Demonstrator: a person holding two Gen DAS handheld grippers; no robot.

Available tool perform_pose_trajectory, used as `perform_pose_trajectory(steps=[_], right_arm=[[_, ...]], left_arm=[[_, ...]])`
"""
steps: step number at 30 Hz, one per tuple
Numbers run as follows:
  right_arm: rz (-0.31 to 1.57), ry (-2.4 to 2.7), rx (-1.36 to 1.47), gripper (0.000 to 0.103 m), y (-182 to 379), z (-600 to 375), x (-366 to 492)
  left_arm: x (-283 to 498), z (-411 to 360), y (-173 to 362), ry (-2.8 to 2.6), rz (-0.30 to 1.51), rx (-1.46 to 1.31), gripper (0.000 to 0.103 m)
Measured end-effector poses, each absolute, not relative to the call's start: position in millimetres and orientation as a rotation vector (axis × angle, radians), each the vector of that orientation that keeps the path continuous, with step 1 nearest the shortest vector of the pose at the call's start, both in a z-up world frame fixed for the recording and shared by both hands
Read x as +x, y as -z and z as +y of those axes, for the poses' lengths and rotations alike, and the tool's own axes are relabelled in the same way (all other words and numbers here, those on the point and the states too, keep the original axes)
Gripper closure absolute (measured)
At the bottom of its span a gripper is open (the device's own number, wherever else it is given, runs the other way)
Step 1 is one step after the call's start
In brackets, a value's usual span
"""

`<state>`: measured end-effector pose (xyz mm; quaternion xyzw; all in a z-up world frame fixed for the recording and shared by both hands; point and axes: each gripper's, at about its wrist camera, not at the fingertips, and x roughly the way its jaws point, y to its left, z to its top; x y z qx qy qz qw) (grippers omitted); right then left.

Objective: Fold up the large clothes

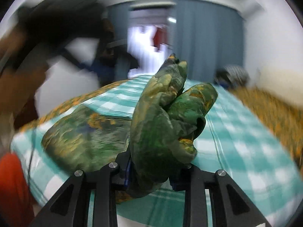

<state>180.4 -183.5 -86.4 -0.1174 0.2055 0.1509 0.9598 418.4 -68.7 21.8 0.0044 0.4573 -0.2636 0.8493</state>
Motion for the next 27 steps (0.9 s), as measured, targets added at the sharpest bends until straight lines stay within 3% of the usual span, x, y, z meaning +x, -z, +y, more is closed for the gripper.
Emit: perform_pose_trajectory(steps=[9, 10, 11, 13, 15, 18, 23, 27], right_arm=[[0.351, -0.404, -0.482, 0.074, 94, -133, 152], [0.350, -0.413, -0.496, 0.074, 96, -130, 149], [0.351, -0.417, -0.502, 0.074, 99, -129, 147], [0.360, -0.426, -0.500, 0.074, 103, -130, 145], [0.381, -0.427, -0.469, 0.071, 102, -133, 151], [0.428, -0.507, -0.326, 0.052, 93, -146, 154], [0.556, -0.582, -0.036, 0.050, 89, -181, 174], [0.665, -0.574, 0.055, 0.075, 95, -182, 214]], left_arm=[[420, -64, 27, 0.307, 1.061, 0.205, 0.006], [421, -62, 32, 0.298, 1.068, 0.192, 0.012], [423, -60, 35, 0.301, 1.069, 0.179, 0.034], [427, -56, 38, 0.314, 1.088, 0.139, 0.059], [431, -45, 39, 0.323, 1.100, 0.090, 0.068], [435, -17, 33, 0.323, 1.085, 0.066, 0.070], [439, 61, 36, 0.310, 1.073, -0.038, 0.070], [437, 116, 55, 0.285, 1.076, -0.134, 0.070]])
